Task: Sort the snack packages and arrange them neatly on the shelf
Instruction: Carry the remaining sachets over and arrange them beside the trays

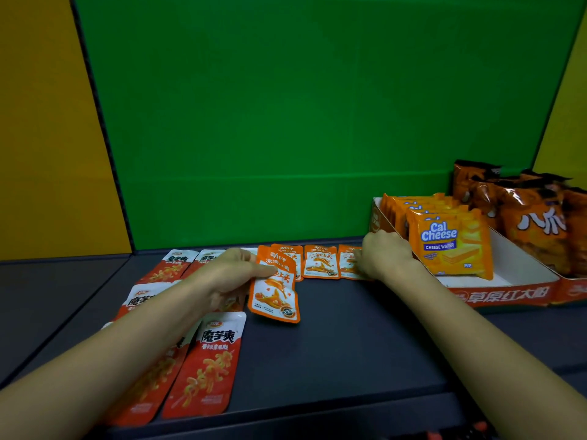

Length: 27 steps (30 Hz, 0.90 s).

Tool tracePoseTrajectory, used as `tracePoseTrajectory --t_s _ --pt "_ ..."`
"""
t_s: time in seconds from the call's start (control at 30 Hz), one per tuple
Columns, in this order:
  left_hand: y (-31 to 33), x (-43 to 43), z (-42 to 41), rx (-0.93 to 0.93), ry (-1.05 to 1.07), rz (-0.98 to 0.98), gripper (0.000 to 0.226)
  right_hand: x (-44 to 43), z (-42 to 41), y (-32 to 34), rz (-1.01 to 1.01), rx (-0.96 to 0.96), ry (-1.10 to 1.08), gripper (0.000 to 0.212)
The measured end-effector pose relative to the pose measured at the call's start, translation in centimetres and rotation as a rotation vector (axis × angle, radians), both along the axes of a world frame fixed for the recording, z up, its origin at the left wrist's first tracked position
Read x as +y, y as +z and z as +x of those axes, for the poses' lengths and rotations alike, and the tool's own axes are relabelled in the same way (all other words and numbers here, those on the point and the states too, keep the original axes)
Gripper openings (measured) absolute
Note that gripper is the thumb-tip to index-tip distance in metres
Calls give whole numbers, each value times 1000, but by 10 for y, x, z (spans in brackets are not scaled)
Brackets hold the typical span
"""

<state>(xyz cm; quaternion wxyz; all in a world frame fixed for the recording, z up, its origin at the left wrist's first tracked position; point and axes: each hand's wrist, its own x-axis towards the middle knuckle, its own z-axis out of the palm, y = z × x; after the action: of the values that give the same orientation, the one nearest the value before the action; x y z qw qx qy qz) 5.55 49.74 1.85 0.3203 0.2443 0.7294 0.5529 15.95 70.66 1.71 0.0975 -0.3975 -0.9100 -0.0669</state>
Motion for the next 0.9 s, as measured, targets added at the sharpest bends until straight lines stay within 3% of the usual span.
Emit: tracePoseTrajectory --t_s 0.17,0.43,0.63,0.9 --pt "-8 5 3 154 -36 -80 34 -13 23 -9 40 93 201 39" --pt "-9 5 6 658 -100 -487 30 -11 45 -24 59 255 301 30" --pt "-14 6 5 925 -75 -674 56 -11 45 -25 75 257 341 28" --pt "-8 -40 2 1297 292 -453 42 -54 24 -1 36 275 661 32"
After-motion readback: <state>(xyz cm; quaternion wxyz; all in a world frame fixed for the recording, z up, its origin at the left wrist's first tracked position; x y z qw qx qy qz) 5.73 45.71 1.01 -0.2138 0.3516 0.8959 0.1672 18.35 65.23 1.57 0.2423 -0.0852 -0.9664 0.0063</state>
